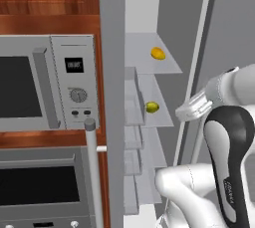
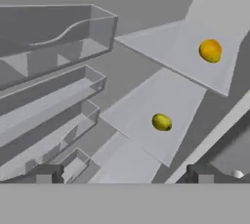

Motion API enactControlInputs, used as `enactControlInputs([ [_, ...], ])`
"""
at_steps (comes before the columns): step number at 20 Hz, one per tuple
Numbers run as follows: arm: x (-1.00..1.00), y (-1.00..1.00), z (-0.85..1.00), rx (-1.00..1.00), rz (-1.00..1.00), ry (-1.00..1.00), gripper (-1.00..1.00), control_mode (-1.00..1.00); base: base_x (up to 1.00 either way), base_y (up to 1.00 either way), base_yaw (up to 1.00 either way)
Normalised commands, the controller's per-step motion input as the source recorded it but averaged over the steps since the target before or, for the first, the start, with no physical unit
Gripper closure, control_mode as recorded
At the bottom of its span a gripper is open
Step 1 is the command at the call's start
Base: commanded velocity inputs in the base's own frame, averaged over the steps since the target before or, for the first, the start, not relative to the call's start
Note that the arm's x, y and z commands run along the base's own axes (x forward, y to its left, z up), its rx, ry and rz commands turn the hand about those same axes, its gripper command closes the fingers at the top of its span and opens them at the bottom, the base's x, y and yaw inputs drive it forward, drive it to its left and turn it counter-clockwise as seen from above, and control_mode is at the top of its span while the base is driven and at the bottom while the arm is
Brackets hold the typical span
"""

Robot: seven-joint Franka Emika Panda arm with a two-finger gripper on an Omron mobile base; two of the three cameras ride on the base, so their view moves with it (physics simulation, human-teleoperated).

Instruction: Take the steak, mango, and pear from the freezer and place them in the bowl on the counter.

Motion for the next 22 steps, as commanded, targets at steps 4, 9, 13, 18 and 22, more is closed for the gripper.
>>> enactControlInputs([
  [4, -0.03, -0.03, 0.21, -0.45, 0.43, 0.0, -1.0, -1.0, 0.0, 0.0, 0.0],
  [9, -0.23, 0.0, 0.06, -0.44, 0.36, 0.01, -1.0, -1.0, 0.0, 0.0, 0.0],
  [13, -0.15, -0.03, -0.05, -0.37, 0.16, 0.11, -1.0, -1.0, 0.0, 0.0, 0.0],
  [18, 0.23, -0.01, -0.02, -0.08, 0.0, 0.0, -1.0, -1.0, 0.0, 0.0, 0.0],
  [22, 0.48, 0.0, 0.0, 0.0, 0.0, 0.0, -1.0, -1.0, 0.0, 0.0, 0.0],
])
